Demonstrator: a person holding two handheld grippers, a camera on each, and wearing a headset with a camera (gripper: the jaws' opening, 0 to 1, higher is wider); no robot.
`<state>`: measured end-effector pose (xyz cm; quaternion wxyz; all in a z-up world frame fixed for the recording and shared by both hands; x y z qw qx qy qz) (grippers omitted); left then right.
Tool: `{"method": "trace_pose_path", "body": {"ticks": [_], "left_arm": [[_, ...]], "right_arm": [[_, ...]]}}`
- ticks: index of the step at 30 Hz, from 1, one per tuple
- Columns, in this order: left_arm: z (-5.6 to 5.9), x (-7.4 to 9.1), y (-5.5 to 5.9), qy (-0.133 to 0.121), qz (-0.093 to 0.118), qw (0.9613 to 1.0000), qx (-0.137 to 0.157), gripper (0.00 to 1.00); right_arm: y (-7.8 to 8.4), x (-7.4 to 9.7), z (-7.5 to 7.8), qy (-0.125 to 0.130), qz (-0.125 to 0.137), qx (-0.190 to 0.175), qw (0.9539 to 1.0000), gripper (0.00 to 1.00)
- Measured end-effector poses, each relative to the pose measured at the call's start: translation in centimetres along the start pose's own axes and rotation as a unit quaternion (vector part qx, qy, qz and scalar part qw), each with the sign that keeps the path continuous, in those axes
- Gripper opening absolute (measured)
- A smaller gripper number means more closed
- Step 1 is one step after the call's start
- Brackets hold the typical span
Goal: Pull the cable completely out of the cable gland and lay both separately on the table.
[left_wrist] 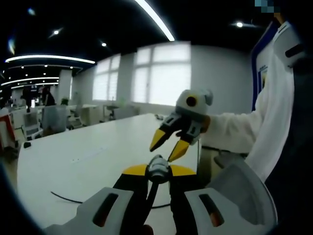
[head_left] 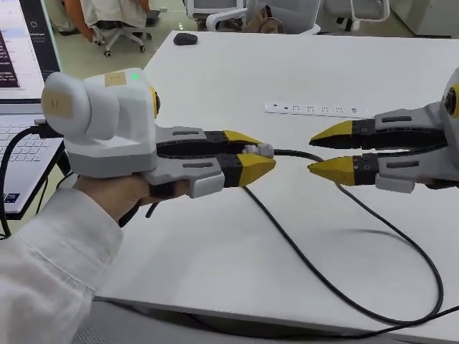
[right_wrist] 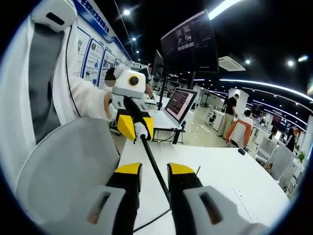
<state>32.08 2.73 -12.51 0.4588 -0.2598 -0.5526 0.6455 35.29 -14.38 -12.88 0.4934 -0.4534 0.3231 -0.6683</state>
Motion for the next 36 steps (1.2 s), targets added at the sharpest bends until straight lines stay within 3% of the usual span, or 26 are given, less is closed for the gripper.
{"method": "trace_pose_path", "body": {"ticks": [8,13,27,36], "left_arm": [[0.4,-0.3,0.5,0.011,-0.013,0.9998,-0.006,0.17],[0.4,-0.5,0.6,0.014,-0.013,0.9998,-0.005,0.17],[0.3,-0.1,0.7,0.014,-0.015,0.9998,-0.006,0.17],[-0.7,1.4,0.7,-0.001,-0.005,1.0000,0.005,0.17]], "right_arm": [[-1.0,-1.3,-0.2,-0.026,0.012,0.013,0.9995,0.18],[-1.1,-1.9,-0.9,-0.053,0.010,0.020,0.9984,0.07],[-0.8,-1.8,-0.8,-0.054,0.006,0.018,0.9984,0.06],[0.2,-0.4,-0.3,-0.028,-0.005,0.007,0.9996,0.05]]}}
Point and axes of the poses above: the centre of the closed fingertips' face, and the gripper's own axes: x roughly backward along the fingers, z roughly to its right, y roughly out of its underside, the point moved 8 cm from there along x, roughly backward along the fingers, and after that the axes turned 10 degrees about x, right-handed, at the moved point
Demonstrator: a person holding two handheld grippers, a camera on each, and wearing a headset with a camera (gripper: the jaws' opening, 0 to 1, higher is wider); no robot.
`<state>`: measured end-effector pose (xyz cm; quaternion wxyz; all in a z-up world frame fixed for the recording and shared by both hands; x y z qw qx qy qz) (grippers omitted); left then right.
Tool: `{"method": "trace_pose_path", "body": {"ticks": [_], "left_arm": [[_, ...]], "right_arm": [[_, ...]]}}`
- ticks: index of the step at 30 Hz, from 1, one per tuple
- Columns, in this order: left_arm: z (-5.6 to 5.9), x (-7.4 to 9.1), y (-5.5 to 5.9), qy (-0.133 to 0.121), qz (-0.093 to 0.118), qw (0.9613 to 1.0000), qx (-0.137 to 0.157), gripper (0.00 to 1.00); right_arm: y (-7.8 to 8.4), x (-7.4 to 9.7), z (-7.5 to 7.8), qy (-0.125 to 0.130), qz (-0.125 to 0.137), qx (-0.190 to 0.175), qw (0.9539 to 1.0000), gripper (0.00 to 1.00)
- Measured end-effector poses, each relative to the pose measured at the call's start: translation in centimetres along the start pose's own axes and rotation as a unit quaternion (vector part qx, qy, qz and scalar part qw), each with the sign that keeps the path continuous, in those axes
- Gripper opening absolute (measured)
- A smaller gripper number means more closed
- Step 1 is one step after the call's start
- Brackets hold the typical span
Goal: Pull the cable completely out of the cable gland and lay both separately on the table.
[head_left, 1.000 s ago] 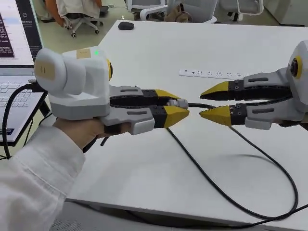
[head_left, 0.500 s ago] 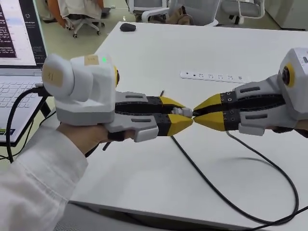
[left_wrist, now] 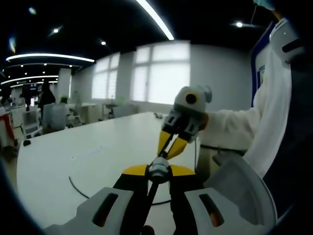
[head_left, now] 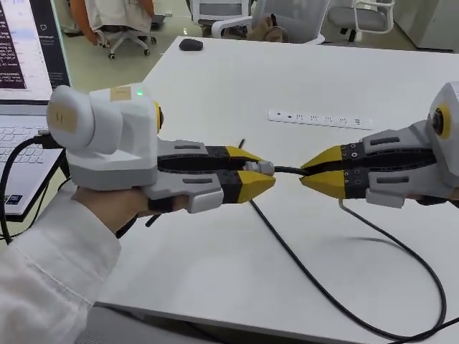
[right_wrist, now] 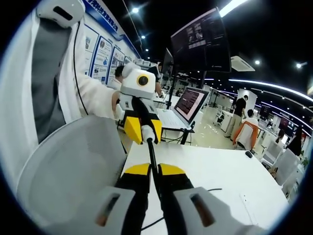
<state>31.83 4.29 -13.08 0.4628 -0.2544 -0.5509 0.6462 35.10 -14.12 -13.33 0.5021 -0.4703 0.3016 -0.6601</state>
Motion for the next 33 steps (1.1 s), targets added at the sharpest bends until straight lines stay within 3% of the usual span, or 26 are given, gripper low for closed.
{"method": "trace_pose_path", "body": {"ticks": [12,21,27,31,33], "left_arm": [[-0.6,1.4,0.1,-0.020,0.005,0.9998,0.003,0.17],[-0.5,1.4,-0.2,-0.027,0.007,0.9996,-0.007,0.17],[0.1,1.1,-0.7,-0.019,-0.015,0.9985,-0.048,0.17],[0.1,0.6,-0.4,-0.020,-0.045,0.9957,-0.079,0.17],[0.3,0.2,-0.1,-0.013,-0.048,0.9954,-0.082,0.17]], "right_arm": [[1.5,1.9,-0.2,0.026,-0.016,-0.022,0.9993,0.05],[1.6,1.8,-0.2,0.028,-0.017,-0.028,0.9991,0.05],[1.7,1.8,-0.2,0.022,-0.027,-0.030,0.9990,0.06],[1.0,1.7,-0.2,0.020,-0.021,-0.024,0.9993,0.14],[0.8,1.5,-0.1,0.020,-0.020,-0.023,0.9993,0.17]]}}
Point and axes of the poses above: the centre of the closed fingertips' face, and the gripper's own axes: x roughly backward along the fingers, z roughly to its right, y roughly out of its underside, the point moved 8 cm from there along x, roughly backward along the fingers, and after that the axes turned 10 degrees about x, right-handed, at the moved point
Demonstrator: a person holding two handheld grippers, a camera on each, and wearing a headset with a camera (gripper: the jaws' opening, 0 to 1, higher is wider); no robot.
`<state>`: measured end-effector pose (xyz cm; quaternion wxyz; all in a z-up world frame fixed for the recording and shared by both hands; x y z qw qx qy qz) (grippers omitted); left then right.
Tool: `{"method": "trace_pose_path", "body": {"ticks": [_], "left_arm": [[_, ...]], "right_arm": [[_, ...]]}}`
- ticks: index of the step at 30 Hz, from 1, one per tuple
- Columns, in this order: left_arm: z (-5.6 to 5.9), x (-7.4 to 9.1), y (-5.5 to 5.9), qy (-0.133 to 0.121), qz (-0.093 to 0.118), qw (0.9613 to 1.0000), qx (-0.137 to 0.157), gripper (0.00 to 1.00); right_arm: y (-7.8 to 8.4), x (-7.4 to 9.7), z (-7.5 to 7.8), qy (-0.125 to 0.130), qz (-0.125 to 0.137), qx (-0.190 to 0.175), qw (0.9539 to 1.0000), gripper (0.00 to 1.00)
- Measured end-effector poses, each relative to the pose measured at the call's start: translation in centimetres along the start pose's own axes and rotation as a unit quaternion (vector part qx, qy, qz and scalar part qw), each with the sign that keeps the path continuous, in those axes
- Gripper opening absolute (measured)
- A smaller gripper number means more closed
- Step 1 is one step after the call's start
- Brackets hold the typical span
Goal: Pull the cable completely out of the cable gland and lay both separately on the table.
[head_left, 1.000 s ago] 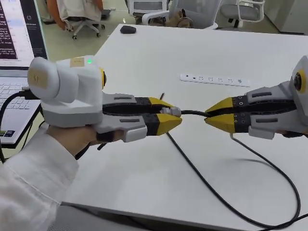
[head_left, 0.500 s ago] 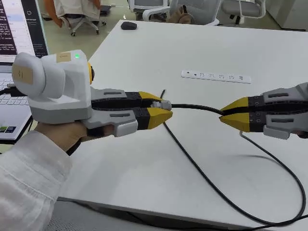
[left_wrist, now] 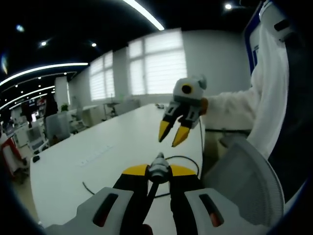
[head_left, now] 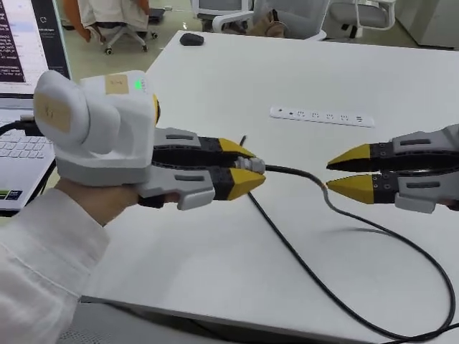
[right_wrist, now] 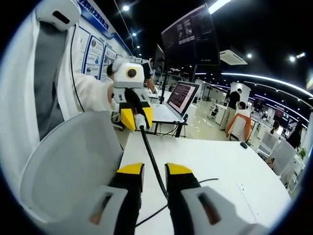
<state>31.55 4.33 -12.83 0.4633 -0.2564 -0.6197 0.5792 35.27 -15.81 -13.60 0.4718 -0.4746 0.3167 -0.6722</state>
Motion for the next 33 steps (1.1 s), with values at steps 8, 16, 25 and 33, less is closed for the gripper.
{"method": "trace_pose_path", "body": {"ticks": [8,16,25,33], "left_arm": [[0.1,-1.0,0.3,0.020,0.008,0.9997,0.012,0.17],[0.1,-1.5,-0.2,0.030,0.017,0.9992,0.022,0.17],[0.5,-2.0,-0.4,0.036,0.015,0.9990,0.021,0.17],[0.4,-1.9,-0.1,0.035,0.010,0.9990,0.024,0.17]], "right_arm": [[-0.6,-1.3,-0.3,-0.018,0.006,0.005,0.9998,0.20],[-1.5,-2.5,-0.4,-0.032,0.021,0.016,0.9992,0.19],[-1.9,-3.3,-0.5,-0.047,0.031,0.024,0.9981,0.06],[-1.5,-3.3,-0.8,-0.045,0.030,0.020,0.9983,0.05]]}}
Point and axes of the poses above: the centre of the closed fingertips' face, and the gripper's own axes: x roughly backward along the fingers, z roughly to its right, y roughly out of its underside, the point moved 8 cm from there along x, roughly backward along the fingers, and after that the axes turned 10 degrees about x, right-handed, at the moved point
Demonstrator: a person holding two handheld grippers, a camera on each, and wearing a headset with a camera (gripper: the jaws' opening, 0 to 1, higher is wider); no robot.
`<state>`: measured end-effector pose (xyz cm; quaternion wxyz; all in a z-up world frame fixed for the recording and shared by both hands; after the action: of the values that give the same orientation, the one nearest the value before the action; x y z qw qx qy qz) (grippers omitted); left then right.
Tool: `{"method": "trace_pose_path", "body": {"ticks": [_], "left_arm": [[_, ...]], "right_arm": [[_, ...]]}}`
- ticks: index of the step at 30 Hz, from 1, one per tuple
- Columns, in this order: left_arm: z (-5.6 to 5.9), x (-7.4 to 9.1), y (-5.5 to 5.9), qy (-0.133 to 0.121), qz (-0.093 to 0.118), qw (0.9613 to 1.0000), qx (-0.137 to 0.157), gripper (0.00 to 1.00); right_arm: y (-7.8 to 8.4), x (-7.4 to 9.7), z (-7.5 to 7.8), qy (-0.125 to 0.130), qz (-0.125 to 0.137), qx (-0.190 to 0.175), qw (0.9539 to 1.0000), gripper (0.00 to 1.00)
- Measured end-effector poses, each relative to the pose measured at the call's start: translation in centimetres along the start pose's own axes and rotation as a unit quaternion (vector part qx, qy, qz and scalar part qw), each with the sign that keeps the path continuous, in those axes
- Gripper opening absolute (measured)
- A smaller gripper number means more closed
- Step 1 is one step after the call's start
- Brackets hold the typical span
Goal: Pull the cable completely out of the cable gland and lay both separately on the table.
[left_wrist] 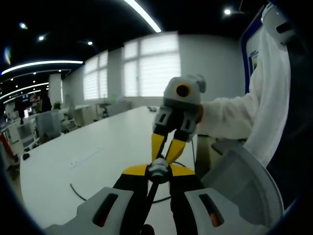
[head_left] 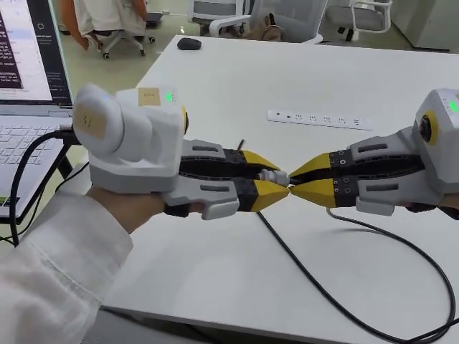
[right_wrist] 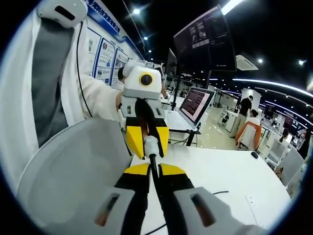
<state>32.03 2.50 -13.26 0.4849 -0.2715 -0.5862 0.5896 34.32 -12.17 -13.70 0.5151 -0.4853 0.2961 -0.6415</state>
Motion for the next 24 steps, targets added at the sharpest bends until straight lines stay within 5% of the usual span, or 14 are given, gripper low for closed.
{"method": "trace_pose_path", "body": {"ticks": [24], "left_arm": [[-0.8,2.0,0.3,-0.023,0.007,0.9996,0.013,0.17]], "right_arm": [[2.0,2.7,-0.1,0.033,-0.024,-0.029,0.9987,0.05]]}}
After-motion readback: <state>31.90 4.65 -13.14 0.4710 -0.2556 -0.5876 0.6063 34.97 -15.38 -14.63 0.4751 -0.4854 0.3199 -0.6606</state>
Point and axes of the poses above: the centre of the closed fingertips' face, and the gripper's own axes: x roughly backward along the fingers, z roughly to its right, y roughly out of its underside, the point moved 8 cm from there along x, roughly backward along the fingers, and after that the axes turned 10 degrees about x, right-handed, at the moved point
